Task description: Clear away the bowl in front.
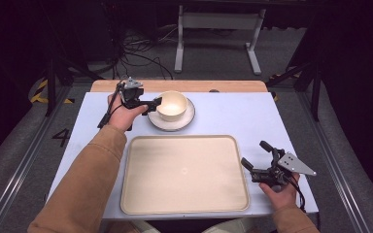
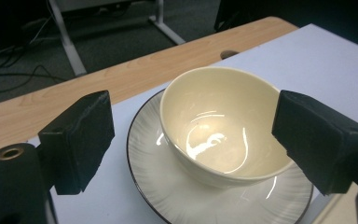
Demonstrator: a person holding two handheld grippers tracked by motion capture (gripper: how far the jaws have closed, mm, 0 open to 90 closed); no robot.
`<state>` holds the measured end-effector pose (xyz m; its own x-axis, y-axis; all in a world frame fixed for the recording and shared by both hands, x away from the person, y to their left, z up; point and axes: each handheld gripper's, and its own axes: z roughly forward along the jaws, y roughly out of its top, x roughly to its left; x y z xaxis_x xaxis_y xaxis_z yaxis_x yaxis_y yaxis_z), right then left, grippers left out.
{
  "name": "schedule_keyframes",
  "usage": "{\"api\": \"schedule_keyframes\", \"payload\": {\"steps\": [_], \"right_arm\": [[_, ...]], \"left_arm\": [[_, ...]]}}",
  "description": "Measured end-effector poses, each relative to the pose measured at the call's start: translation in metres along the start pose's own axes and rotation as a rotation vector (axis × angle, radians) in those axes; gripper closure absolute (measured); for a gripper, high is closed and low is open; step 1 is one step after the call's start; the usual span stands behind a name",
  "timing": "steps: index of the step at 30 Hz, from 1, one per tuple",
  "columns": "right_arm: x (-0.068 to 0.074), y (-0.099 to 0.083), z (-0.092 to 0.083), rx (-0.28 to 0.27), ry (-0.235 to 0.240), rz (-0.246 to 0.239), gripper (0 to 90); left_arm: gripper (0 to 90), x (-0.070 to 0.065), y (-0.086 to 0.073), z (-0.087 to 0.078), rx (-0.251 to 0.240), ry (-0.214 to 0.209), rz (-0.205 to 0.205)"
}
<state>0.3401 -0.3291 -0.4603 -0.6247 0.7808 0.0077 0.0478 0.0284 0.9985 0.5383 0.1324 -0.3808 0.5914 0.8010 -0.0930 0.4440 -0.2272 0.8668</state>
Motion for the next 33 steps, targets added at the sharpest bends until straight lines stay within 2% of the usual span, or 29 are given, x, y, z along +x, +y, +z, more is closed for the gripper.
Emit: {"api": "schedule_keyframes", "payload": {"steps": [6, 8, 13, 18, 22, 25, 33], "right_arm": [[0.001, 0.000, 0.000, 0.003, 0.004, -0.007, 1.1], [0.001, 0.000, 0.000, 0.005, 0.003, -0.012, 1.2], [0.001, 0.000, 0.000, 0.002, 0.004, -0.018, 1.4], [0.002, 0.000, 0.000, -0.001, 0.004, -0.017, 1.5], [0.002, 0.000, 0.000, 0.001, 0.004, -0.020, 1.8], [0.002, 0.000, 0.000, 0.003, 0.005, -0.020, 1.8], [0.002, 0.000, 0.000, 0.003, 0.005, -0.025, 2.3]], "left_arm": [[20.3, 0.002, 0.000, 0.016, 0.062, -0.051, -0.054], [20.9, 0.004, 0.002, 0.021, 0.086, -0.059, -0.054], [22.0, 0.004, 0.001, 0.034, 0.140, -0.073, -0.084], [23.9, 0.006, -0.003, 0.043, 0.160, -0.061, -0.119], [25.1, 0.010, -0.004, 0.049, 0.194, -0.048, -0.148], [27.0, 0.010, -0.005, 0.050, 0.206, -0.055, -0.169], [31.9, 0.008, -0.008, 0.062, 0.268, -0.055, -0.171]]}}
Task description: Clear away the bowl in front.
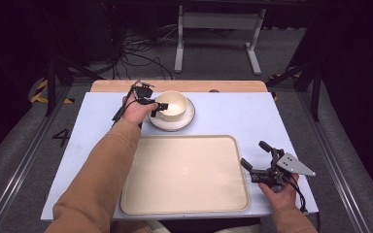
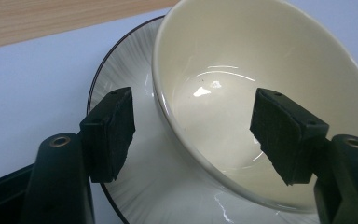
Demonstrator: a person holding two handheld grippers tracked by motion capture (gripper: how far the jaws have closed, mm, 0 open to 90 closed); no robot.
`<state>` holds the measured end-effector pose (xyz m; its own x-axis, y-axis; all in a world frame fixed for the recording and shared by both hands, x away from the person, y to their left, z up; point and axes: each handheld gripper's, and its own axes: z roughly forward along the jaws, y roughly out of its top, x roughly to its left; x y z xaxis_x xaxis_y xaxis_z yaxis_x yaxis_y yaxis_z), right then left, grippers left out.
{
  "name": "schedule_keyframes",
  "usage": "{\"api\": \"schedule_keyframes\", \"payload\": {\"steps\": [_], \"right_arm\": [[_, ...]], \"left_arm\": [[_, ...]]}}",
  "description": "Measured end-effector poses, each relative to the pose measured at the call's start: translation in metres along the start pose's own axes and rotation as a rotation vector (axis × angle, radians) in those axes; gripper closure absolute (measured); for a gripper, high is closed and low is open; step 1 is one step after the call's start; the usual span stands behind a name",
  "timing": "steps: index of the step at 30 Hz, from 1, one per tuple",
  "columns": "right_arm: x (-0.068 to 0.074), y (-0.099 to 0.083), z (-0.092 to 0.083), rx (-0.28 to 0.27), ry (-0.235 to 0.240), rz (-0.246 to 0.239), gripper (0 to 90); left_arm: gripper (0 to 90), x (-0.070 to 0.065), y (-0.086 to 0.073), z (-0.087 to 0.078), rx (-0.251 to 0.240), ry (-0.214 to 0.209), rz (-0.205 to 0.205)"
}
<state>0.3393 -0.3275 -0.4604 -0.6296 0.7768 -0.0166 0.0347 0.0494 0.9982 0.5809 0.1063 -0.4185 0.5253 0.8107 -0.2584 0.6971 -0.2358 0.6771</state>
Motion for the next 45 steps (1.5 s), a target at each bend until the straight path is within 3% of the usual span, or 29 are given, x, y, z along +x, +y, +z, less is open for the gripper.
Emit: {"api": "schedule_keyframes", "payload": {"steps": [13, 20, 31, 41, 45], "right_arm": [[0.000, 0.000, 0.000, 0.003, 0.000, -0.002, 3.7], [0.000, 0.000, 0.000, 0.004, -0.001, 0.000, 4.1], [0.000, 0.000, 0.000, 0.005, -0.001, 0.001, 4.2], [0.000, 0.000, 0.000, 0.003, -0.002, 0.006, 4.6], [0.000, 0.000, 0.000, 0.003, -0.002, 0.007, 4.8]], "left_arm": [[44.7, -0.003, -0.001, 0.008, 0.030, 0.019, -0.072], [54.7, -0.004, -0.002, 0.012, 0.039, 0.039, -0.059], [67.1, -0.003, 0.001, 0.011, 0.009, 0.081, -0.098], [76.9, -0.006, 0.003, 0.010, 0.010, 0.131, -0.108], [80.6, -0.005, 0.003, 0.010, 0.014, 0.130, -0.112]]}}
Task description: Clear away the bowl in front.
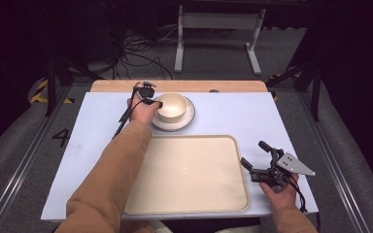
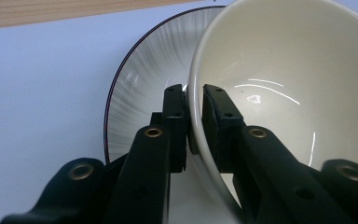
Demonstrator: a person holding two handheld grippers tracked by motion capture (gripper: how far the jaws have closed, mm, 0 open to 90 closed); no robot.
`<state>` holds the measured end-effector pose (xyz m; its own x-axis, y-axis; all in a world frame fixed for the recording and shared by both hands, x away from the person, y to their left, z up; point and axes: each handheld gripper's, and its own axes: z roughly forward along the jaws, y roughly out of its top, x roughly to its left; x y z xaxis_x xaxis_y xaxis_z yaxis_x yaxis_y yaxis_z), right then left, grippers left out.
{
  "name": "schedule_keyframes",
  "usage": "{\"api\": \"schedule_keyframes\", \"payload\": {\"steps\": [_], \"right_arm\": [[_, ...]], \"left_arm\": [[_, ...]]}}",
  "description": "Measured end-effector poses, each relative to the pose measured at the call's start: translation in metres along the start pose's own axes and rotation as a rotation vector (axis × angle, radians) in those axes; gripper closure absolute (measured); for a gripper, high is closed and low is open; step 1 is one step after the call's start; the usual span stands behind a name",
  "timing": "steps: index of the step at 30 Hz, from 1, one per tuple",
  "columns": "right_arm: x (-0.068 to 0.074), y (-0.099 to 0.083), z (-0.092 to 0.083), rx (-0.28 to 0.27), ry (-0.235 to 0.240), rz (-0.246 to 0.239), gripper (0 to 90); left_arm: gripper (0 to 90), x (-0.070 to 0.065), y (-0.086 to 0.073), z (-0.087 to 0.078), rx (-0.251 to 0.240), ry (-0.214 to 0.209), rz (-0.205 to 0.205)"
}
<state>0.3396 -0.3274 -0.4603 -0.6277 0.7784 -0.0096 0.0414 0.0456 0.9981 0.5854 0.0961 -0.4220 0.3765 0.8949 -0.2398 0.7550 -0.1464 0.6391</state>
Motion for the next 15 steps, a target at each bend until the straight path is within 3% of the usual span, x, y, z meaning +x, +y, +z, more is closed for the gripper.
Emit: {"api": "schedule_keyframes", "payload": {"steps": [12, 15], "right_arm": [[0.0002, 0.0001, 0.0001, 0.001, -0.002, 0.001, 4.9], [0.0002, 0.0001, 0.0001, 0.000, -0.002, 0.001, 4.9]], "left_arm": [[83.1, -0.0023, 0.0007, -0.0016, -0.010, 0.008, -0.019], [83.2, -0.0050, 0.0023, -0.0047, -0.018, 0.018, 0.002]]}}
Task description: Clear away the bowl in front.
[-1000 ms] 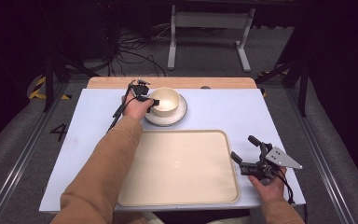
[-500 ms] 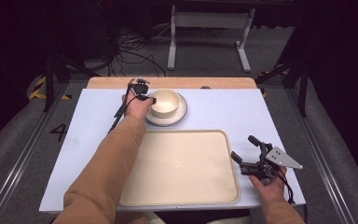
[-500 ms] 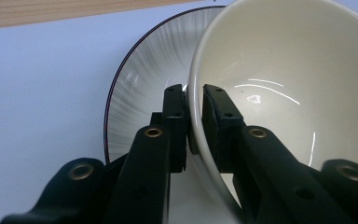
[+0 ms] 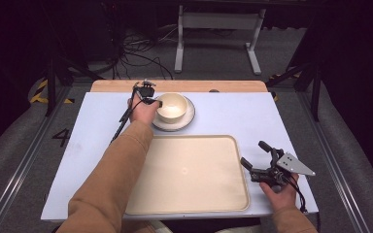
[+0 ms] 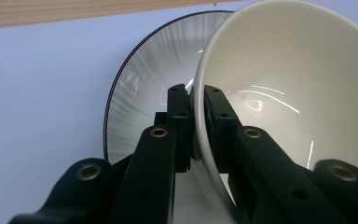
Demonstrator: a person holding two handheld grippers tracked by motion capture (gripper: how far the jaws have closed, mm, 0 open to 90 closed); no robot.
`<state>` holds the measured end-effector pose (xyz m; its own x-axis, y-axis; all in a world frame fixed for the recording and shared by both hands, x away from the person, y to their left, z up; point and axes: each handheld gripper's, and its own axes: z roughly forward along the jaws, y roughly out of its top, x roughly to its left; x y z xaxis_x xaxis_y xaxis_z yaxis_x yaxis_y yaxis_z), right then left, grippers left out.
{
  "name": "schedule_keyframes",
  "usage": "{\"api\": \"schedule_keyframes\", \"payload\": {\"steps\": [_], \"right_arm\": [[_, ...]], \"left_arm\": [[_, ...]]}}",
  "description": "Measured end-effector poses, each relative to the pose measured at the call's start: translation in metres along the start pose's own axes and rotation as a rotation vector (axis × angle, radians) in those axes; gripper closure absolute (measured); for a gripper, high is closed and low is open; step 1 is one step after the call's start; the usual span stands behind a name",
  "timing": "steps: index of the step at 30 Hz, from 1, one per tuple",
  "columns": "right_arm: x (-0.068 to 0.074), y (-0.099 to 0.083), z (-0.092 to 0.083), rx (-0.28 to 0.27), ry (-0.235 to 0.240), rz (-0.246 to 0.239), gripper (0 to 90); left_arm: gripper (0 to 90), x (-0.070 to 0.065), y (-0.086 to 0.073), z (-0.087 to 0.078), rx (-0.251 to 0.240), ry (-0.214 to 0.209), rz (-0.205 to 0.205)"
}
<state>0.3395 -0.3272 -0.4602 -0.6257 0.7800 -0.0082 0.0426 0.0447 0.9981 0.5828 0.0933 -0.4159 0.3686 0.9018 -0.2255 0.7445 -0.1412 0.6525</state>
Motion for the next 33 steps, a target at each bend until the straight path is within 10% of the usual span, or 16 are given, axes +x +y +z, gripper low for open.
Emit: {"api": "schedule_keyframes", "payload": {"steps": [33], "right_arm": [[0.000, 0.000, 0.000, 0.001, 0.002, -0.009, 3.8]], "left_arm": [[81.2, -0.025, 0.020, -0.060, 0.005, -0.052, 0.142]]}}
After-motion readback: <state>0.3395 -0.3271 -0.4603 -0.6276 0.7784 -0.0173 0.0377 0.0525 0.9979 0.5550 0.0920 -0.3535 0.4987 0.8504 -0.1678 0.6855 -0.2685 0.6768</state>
